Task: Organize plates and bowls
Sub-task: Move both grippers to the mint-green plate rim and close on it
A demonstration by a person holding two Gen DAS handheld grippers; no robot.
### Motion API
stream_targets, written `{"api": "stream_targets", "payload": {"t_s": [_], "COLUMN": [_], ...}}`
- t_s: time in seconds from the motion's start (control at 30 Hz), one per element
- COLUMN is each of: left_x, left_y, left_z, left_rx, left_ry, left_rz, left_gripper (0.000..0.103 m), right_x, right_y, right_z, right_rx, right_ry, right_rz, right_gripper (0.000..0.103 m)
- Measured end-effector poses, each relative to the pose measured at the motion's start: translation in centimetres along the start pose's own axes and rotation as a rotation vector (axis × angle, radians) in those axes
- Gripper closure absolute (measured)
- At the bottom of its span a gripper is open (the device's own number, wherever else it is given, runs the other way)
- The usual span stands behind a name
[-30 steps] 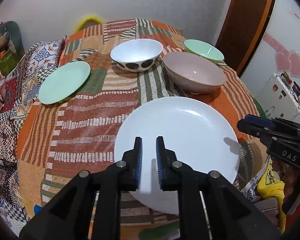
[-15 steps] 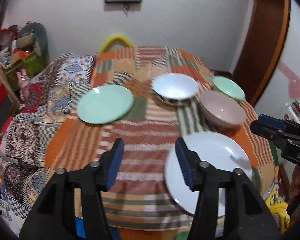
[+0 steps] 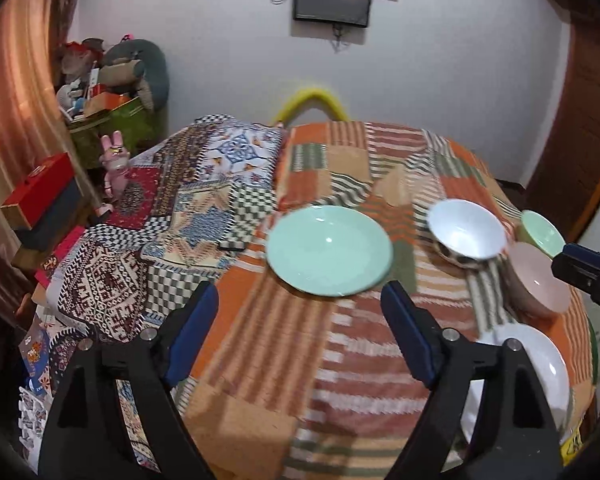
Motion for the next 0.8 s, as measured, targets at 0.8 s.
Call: {"api": "stream_targets", "payload": {"t_s": [0.8], "left_x": [3.2], "left_y": [6.3], "left_z": [-19.3], "left_rx": [-0.046], "left_ry": [0.18], "left_rz": [0.082], "left_gripper": [0.034], "right_x": [5.1], "right_y": [1.0], "right_z": [-16.3], "right_rx": [-0.009], "right_ry": [0.214], "right_rz": [0.033], "right_gripper": [0.042]}}
Point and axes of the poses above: each gripper's, at about its wrist camera, not at the fingertips, and z roughly against the way its jaws point, y to its left, x to its top, the point moved 10 cm from there along -z, roughly the way its jaws point, and after that the axes turned 9 degrees about y, right-handed, at the moved point
